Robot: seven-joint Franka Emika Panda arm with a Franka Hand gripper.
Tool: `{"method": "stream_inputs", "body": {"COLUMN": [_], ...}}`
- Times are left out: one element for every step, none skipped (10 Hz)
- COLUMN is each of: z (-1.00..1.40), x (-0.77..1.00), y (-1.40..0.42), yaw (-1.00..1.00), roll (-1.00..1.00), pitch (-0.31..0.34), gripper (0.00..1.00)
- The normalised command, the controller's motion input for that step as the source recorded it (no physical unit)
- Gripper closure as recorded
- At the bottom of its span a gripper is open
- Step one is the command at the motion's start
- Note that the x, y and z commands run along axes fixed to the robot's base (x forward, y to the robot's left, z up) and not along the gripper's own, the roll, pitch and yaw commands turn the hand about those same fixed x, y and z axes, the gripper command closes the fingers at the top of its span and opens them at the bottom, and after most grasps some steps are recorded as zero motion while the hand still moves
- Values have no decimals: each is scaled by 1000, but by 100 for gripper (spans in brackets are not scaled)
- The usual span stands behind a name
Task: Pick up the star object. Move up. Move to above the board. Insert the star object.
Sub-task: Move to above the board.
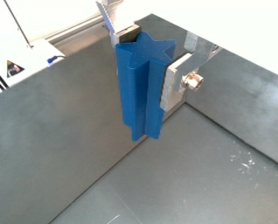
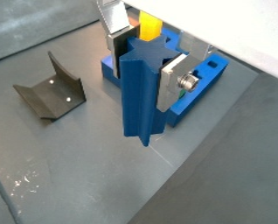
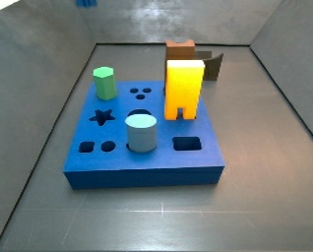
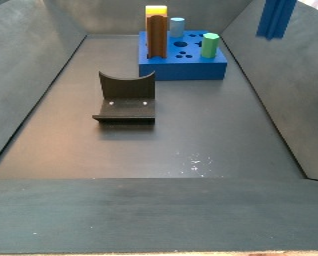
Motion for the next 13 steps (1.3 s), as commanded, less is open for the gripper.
{"method": "stream_inputs", "body": {"z": [208, 248, 233, 228, 236, 241, 241, 243, 243, 247, 251, 229, 177], "x": [7, 636, 643, 663, 681, 677, 678, 696, 703, 720, 729, 697, 573], "y": [-21, -1000, -1000, -1000, -1000, -1000, -1000, -1000, -1000, -1000, -1000, -909, -700], "yaw": [25, -236, -217, -117, -62, -30, -12, -2, 3, 9, 5, 7, 7], "roll": [3, 166, 177, 147, 4, 1, 26, -6, -3, -6, 14, 39, 54], "pitch": [76, 92, 97, 141, 151, 146, 137, 127, 128, 134, 138, 145, 152], "gripper": [100, 100, 100, 100, 100, 100, 100, 100, 100, 100, 100, 100, 100]}}
